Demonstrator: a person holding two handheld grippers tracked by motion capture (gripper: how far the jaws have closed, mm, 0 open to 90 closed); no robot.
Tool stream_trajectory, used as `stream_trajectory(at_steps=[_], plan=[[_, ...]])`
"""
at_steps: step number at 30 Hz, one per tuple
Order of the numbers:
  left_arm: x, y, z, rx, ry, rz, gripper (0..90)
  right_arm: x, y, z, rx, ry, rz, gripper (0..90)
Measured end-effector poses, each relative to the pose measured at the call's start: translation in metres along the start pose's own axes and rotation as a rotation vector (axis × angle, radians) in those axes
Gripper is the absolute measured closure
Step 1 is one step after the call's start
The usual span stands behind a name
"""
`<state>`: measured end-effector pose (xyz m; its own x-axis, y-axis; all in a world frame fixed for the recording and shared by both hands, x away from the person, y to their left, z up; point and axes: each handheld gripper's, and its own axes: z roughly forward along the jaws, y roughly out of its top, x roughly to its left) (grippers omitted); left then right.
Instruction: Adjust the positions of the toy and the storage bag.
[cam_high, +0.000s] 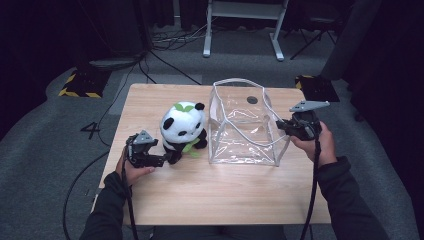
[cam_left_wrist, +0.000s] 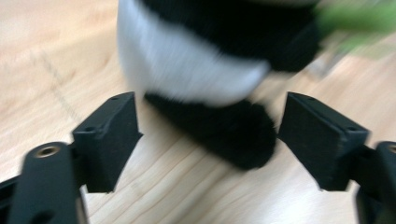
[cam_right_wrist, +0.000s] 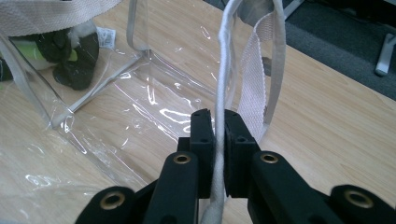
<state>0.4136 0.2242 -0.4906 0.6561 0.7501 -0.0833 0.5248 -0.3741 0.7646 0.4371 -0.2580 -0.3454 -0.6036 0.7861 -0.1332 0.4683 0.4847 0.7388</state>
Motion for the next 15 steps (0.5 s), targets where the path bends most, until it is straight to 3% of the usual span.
stream_trajectory(at_steps=[5,10,12,14,15], plan=[[0.008,-0.008,0.013,-0.022,-0.155,-0.086,31.8,0.001,0.000,0.000,-0.006,0.025,-0.001,83.9],[-0.003,-0.011,0.013,0.002,-0.269,-0.079,48.6,-0.001,-0.002,-0.002,-0.012,0.057,0.018,84.0],[-0.014,-0.011,0.014,0.019,-0.284,-0.066,48.9,-0.001,-0.003,-0.003,-0.012,0.055,0.012,84.0],[-0.026,-0.011,0.015,0.028,-0.266,-0.025,47.4,0.000,-0.003,-0.004,-0.014,0.056,0.011,84.2],[-0.026,-0.011,0.015,0.028,-0.266,-0.025,47.4,0.000,-0.004,-0.005,-0.012,0.055,0.008,84.3]])
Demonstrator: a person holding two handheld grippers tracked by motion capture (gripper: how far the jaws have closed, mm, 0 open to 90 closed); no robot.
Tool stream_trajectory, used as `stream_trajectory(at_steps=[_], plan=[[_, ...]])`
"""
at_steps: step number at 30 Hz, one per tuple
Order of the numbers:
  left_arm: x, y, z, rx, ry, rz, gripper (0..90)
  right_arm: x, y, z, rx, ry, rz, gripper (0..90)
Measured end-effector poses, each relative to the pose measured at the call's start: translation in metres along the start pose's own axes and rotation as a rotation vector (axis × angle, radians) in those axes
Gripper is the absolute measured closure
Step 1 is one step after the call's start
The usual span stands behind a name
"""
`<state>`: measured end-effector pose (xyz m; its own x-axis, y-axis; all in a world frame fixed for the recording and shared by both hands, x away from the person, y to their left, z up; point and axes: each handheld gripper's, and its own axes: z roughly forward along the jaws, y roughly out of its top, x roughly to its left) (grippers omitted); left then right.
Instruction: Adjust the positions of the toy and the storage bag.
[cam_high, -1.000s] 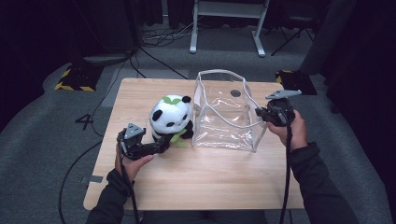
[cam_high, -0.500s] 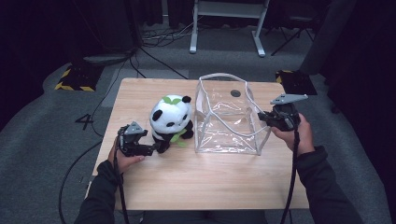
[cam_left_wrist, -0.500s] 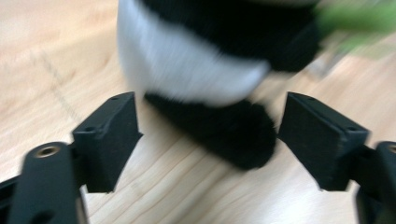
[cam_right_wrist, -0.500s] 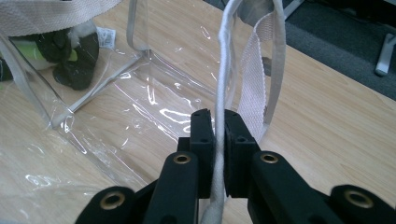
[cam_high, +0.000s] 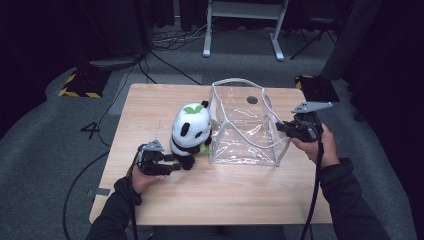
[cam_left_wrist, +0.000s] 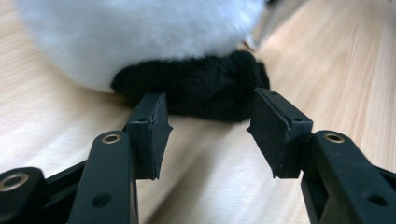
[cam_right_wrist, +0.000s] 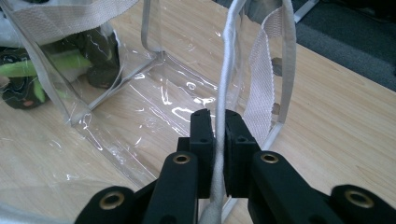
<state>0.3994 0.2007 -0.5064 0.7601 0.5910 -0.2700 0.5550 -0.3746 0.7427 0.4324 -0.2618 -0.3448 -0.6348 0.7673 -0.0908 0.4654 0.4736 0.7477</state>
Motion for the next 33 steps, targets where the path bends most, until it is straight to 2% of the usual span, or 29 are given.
stream_trajectory(at_steps=[1,5,10,12,14,17,20,23,26,29,31,33], plan=[[-0.010,0.001,0.005,0.007,-0.008,0.012,47.1,0.000,-0.001,-0.001,0.000,0.002,0.002,84.4],[-0.022,0.005,0.017,0.002,-0.011,0.011,47.2,0.002,-0.002,-0.003,0.001,0.004,0.005,84.9],[-0.039,0.015,0.033,0.016,-0.005,0.044,46.7,0.005,-0.004,-0.007,0.007,0.010,0.008,84.8],[-0.044,0.016,0.034,0.021,0.001,0.061,42.1,0.006,-0.005,-0.007,0.008,0.007,0.006,84.3],[-0.048,0.016,0.030,0.012,0.025,0.080,38.7,0.006,-0.006,-0.009,0.004,0.000,0.005,82.1],[-0.049,0.014,0.021,-0.019,0.033,0.063,33.9,0.005,-0.007,-0.011,-0.012,-0.007,0.009,78.3],[-0.052,0.013,0.009,-0.051,0.067,0.071,29.4,0.003,-0.009,-0.013,-0.028,-0.006,0.023,74.8],[-0.056,0.014,-0.001,-0.089,0.104,0.078,21.2,0.001,-0.010,-0.013,-0.042,-0.010,0.037,70.3],[-0.059,0.021,-0.010,-0.134,0.146,0.066,16.6,0.001,-0.009,-0.015,-0.059,-0.036,0.041,59.9],[-0.062,0.027,-0.021,-0.187,0.182,0.048,15.9,0.000,-0.008,-0.020,-0.083,-0.045,0.052,49.1],[-0.064,0.034,-0.028,-0.227,0.195,0.032,15.9,-0.002,-0.008,-0.025,-0.106,-0.042,0.058,43.3],[-0.066,0.039,-0.032,-0.257,0.226,0.032,15.9,-0.004,-0.009,-0.030,-0.144,-0.029,0.067,36.0]])
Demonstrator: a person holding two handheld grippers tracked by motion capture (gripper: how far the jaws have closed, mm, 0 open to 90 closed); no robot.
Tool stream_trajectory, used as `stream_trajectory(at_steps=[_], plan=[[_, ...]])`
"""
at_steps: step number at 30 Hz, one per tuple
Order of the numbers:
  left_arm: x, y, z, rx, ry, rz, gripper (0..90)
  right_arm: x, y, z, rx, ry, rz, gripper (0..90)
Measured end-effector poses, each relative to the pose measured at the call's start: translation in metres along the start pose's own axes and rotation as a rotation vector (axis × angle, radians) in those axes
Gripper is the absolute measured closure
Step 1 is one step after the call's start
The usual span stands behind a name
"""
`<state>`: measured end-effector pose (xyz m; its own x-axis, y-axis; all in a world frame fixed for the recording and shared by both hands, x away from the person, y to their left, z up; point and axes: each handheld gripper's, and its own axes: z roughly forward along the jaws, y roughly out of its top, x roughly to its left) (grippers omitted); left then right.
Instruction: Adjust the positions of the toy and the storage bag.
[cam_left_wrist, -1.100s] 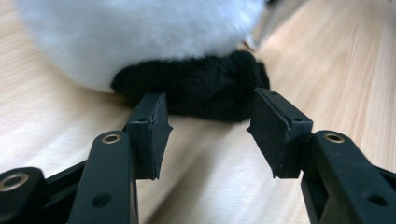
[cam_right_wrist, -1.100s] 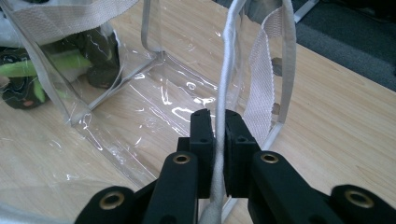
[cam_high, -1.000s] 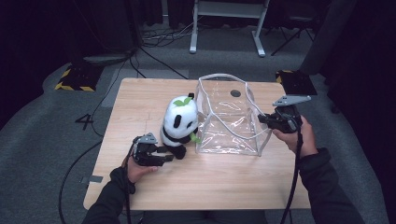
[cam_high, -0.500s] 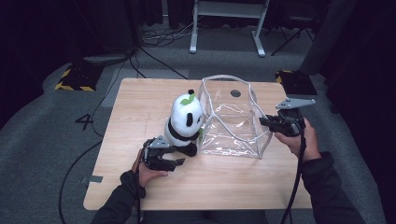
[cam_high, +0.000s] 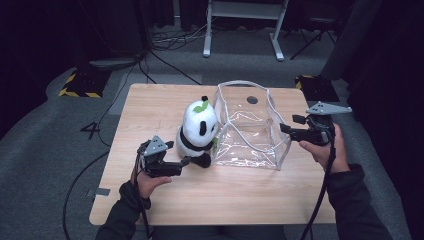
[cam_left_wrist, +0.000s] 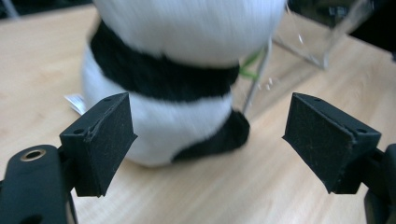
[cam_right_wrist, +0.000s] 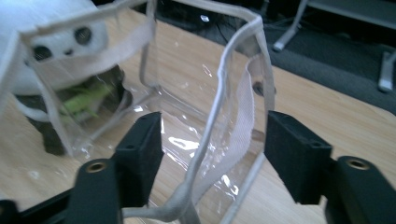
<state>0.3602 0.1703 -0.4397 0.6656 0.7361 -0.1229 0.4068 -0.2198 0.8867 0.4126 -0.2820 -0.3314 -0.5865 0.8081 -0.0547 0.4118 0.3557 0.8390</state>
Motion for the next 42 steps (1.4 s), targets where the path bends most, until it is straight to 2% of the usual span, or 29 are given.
stream_trajectory(at_steps=[2,3,9,12,18,22,26,28,29,31,33,35,38,42], plan=[[-0.001,0.006,-0.002,-0.024,0.035,-0.002,15.9,0.000,-0.001,-0.003,-0.019,0.015,-0.002,31.7],[-0.003,0.010,-0.003,-0.037,0.049,0.002,15.9,0.000,-0.003,-0.004,-0.025,0.001,-0.010,27.4],[-0.013,0.034,-0.006,-0.081,0.082,0.035,15.9,-0.004,-0.008,-0.015,-0.060,0.005,-0.001,22.1],[-0.019,0.045,-0.005,-0.100,0.091,0.037,15.9,-0.008,-0.013,-0.021,-0.075,0.017,-0.003,21.4],[-0.031,0.061,0.004,-0.100,0.094,0.074,15.9,-0.013,-0.026,-0.027,-0.088,0.045,-0.010,20.8],[-0.035,0.067,0.011,-0.109,0.106,0.068,15.9,-0.013,-0.035,-0.031,-0.097,0.054,-0.020,20.5],[-0.035,0.073,0.018,-0.110,0.122,0.073,15.9,-0.013,-0.047,-0.032,-0.090,0.054,-0.018,20.5],[-0.036,0.077,0.022,-0.113,0.145,0.072,15.9,-0.013,-0.054,-0.032,-0.090,0.054,-0.013,20.5],[-0.035,0.079,0.024,-0.123,0.150,0.063,15.9,-0.013,-0.058,-0.032,-0.089,0.054,-0.008,20.6],[-0.034,0.080,0.027,-0.123,0.164,0.064,15.9,-0.012,-0.066,-0.034,-0.082,0.034,-0.005,21.3],[-0.029,0.082,0.034,-0.117,0.179,0.045,15.7,-0.011,-0.073,-0.036,-0.085,0.013,-0.005,21.7],[-0.027,0.084,0.036,-0.115,0.183,0.034,15.2,-0.011,-0.083,-0.039,-0.091,0.017,0.018,21.9],[-0.025,0.088,0.040,-0.115,0.216,0.033,15.1,-0.010,-0.094,-0.039,-0.074,-0.003,0.009,21.7],[-0.024,0.091,0.045,-0.104,0.224,0.027,14.6,-0.012,-0.109,-0.033,-0.056,-0.003,0.025,21.9]])
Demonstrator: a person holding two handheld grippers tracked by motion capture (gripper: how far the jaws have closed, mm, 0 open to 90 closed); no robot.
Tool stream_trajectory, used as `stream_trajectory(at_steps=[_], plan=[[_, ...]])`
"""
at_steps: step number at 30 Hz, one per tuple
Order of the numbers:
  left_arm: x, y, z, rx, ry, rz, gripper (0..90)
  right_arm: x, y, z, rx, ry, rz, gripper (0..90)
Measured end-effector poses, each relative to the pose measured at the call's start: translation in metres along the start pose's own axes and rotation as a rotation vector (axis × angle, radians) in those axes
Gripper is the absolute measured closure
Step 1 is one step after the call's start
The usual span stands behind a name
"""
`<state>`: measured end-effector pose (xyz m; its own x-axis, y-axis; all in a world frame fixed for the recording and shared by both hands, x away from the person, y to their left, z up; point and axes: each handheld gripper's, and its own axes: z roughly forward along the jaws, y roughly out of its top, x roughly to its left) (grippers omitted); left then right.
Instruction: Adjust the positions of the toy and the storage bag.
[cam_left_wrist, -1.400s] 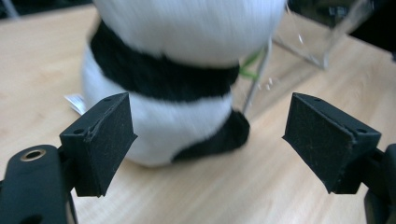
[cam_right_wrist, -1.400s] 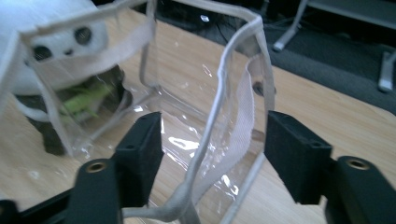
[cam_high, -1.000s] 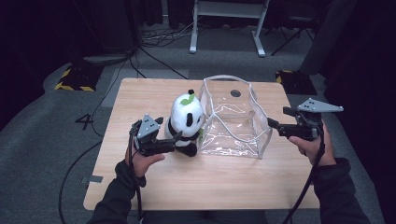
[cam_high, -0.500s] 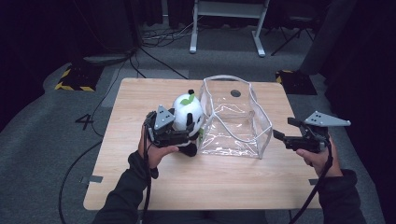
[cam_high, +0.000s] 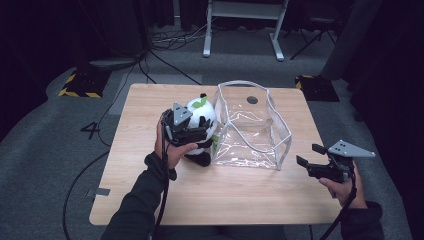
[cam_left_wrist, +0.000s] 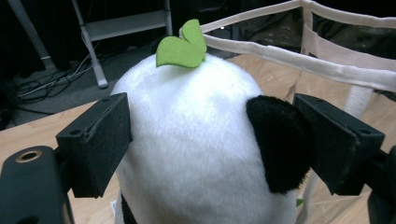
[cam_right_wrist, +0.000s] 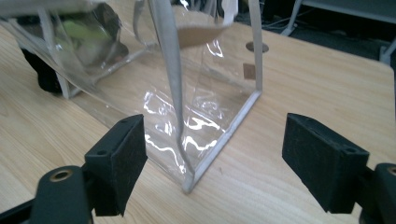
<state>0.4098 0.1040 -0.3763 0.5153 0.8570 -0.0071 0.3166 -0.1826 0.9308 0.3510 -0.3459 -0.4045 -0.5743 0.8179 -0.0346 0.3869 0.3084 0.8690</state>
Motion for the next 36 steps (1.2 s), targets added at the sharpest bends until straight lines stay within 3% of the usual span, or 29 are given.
stream_trajectory(at_steps=[3,8,14,17,19,26,36], plan=[[-0.001,0.002,0.008,0.018,0.057,-0.006,14.8,-0.001,-0.010,0.009,0.023,0.000,0.017,22.2],[0.000,0.000,0.016,0.059,0.101,-0.031,13.9,0.000,-0.028,0.027,0.059,0.010,0.037,22.5],[0.007,-0.006,0.023,0.105,0.061,-0.059,12.6,-0.001,-0.040,0.041,0.101,0.002,0.040,22.7],[0.011,-0.009,0.024,0.106,0.044,-0.075,13.5,-0.002,-0.044,0.044,0.105,0.010,0.049,22.8],[0.014,-0.011,0.022,0.094,0.040,-0.076,18.7,-0.002,-0.046,0.046,0.113,0.009,0.044,22.8],[0.017,-0.015,0.020,0.086,0.021,-0.030,36.8,-0.006,-0.053,0.050,0.123,-0.002,0.056,22.8],[0.016,-0.015,0.020,0.090,0.017,-0.016,41.1,-0.012,-0.071,0.068,0.214,-0.022,0.029,20.8]])
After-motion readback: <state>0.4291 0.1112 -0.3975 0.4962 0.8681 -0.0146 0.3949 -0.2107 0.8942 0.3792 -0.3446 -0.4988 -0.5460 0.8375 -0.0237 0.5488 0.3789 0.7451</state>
